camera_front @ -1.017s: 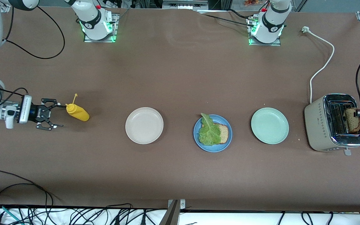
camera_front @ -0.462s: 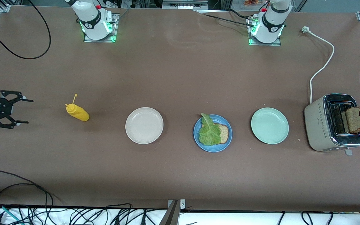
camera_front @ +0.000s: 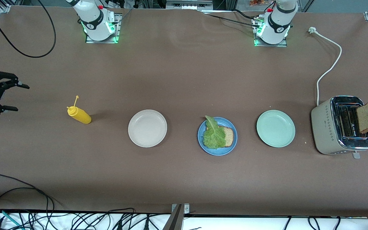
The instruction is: Make sandwich in blue plate with both arms
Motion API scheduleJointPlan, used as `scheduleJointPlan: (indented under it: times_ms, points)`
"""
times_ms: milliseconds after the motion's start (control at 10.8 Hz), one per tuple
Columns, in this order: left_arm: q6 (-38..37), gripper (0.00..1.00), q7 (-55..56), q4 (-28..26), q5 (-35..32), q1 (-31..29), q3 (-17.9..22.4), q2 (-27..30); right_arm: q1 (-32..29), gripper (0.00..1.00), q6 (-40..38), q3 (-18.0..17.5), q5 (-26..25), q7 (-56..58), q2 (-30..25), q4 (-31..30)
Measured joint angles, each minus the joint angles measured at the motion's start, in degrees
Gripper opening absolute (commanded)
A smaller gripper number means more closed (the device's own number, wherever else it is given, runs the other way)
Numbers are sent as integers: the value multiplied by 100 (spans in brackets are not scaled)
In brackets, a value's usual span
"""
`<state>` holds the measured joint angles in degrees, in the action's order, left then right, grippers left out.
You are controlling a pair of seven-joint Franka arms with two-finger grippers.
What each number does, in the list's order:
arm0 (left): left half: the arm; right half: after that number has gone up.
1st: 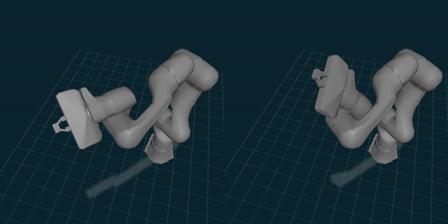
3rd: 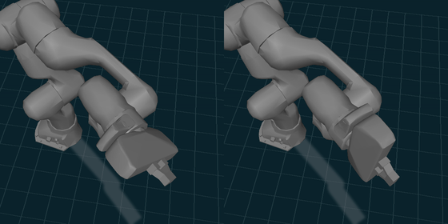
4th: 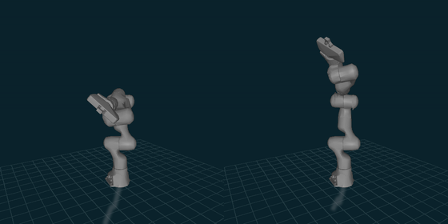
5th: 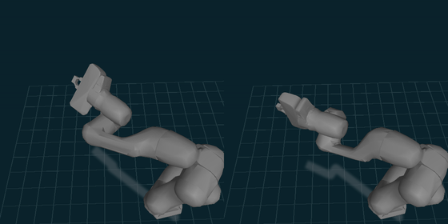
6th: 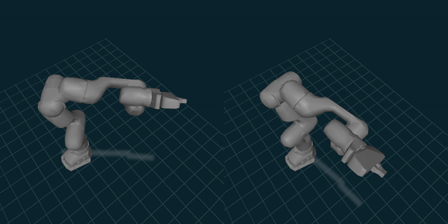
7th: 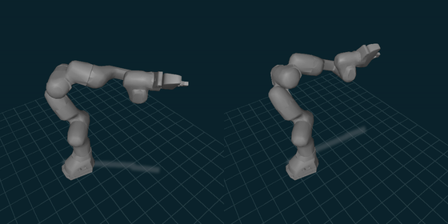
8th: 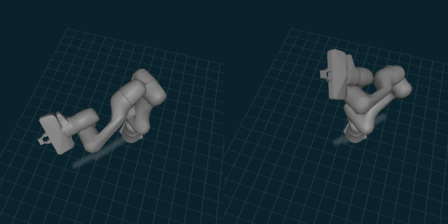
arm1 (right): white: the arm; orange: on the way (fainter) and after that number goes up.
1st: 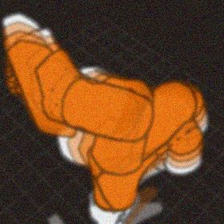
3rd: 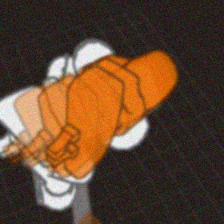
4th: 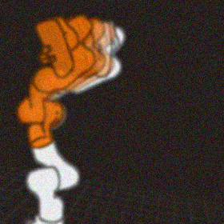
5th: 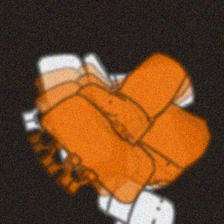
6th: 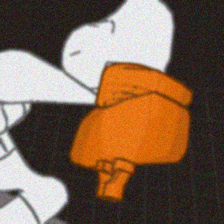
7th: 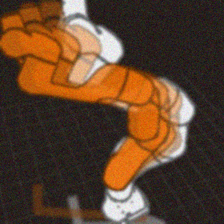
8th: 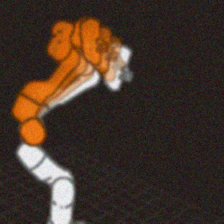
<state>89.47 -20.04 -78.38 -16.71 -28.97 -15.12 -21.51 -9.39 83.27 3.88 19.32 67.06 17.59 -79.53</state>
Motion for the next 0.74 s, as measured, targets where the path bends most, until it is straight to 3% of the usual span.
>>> scheduleJointPlan:
  times_ms: [462,740]
  points:
    - [-425,0,-218,309,24,11,-122,257,10,100,-504,-1550,-2001,-3608,-471,235]
    - [-428,0,-218,309,36,127,-144,251,184,100,-558,-1855,-2316,-5391,-539,235]
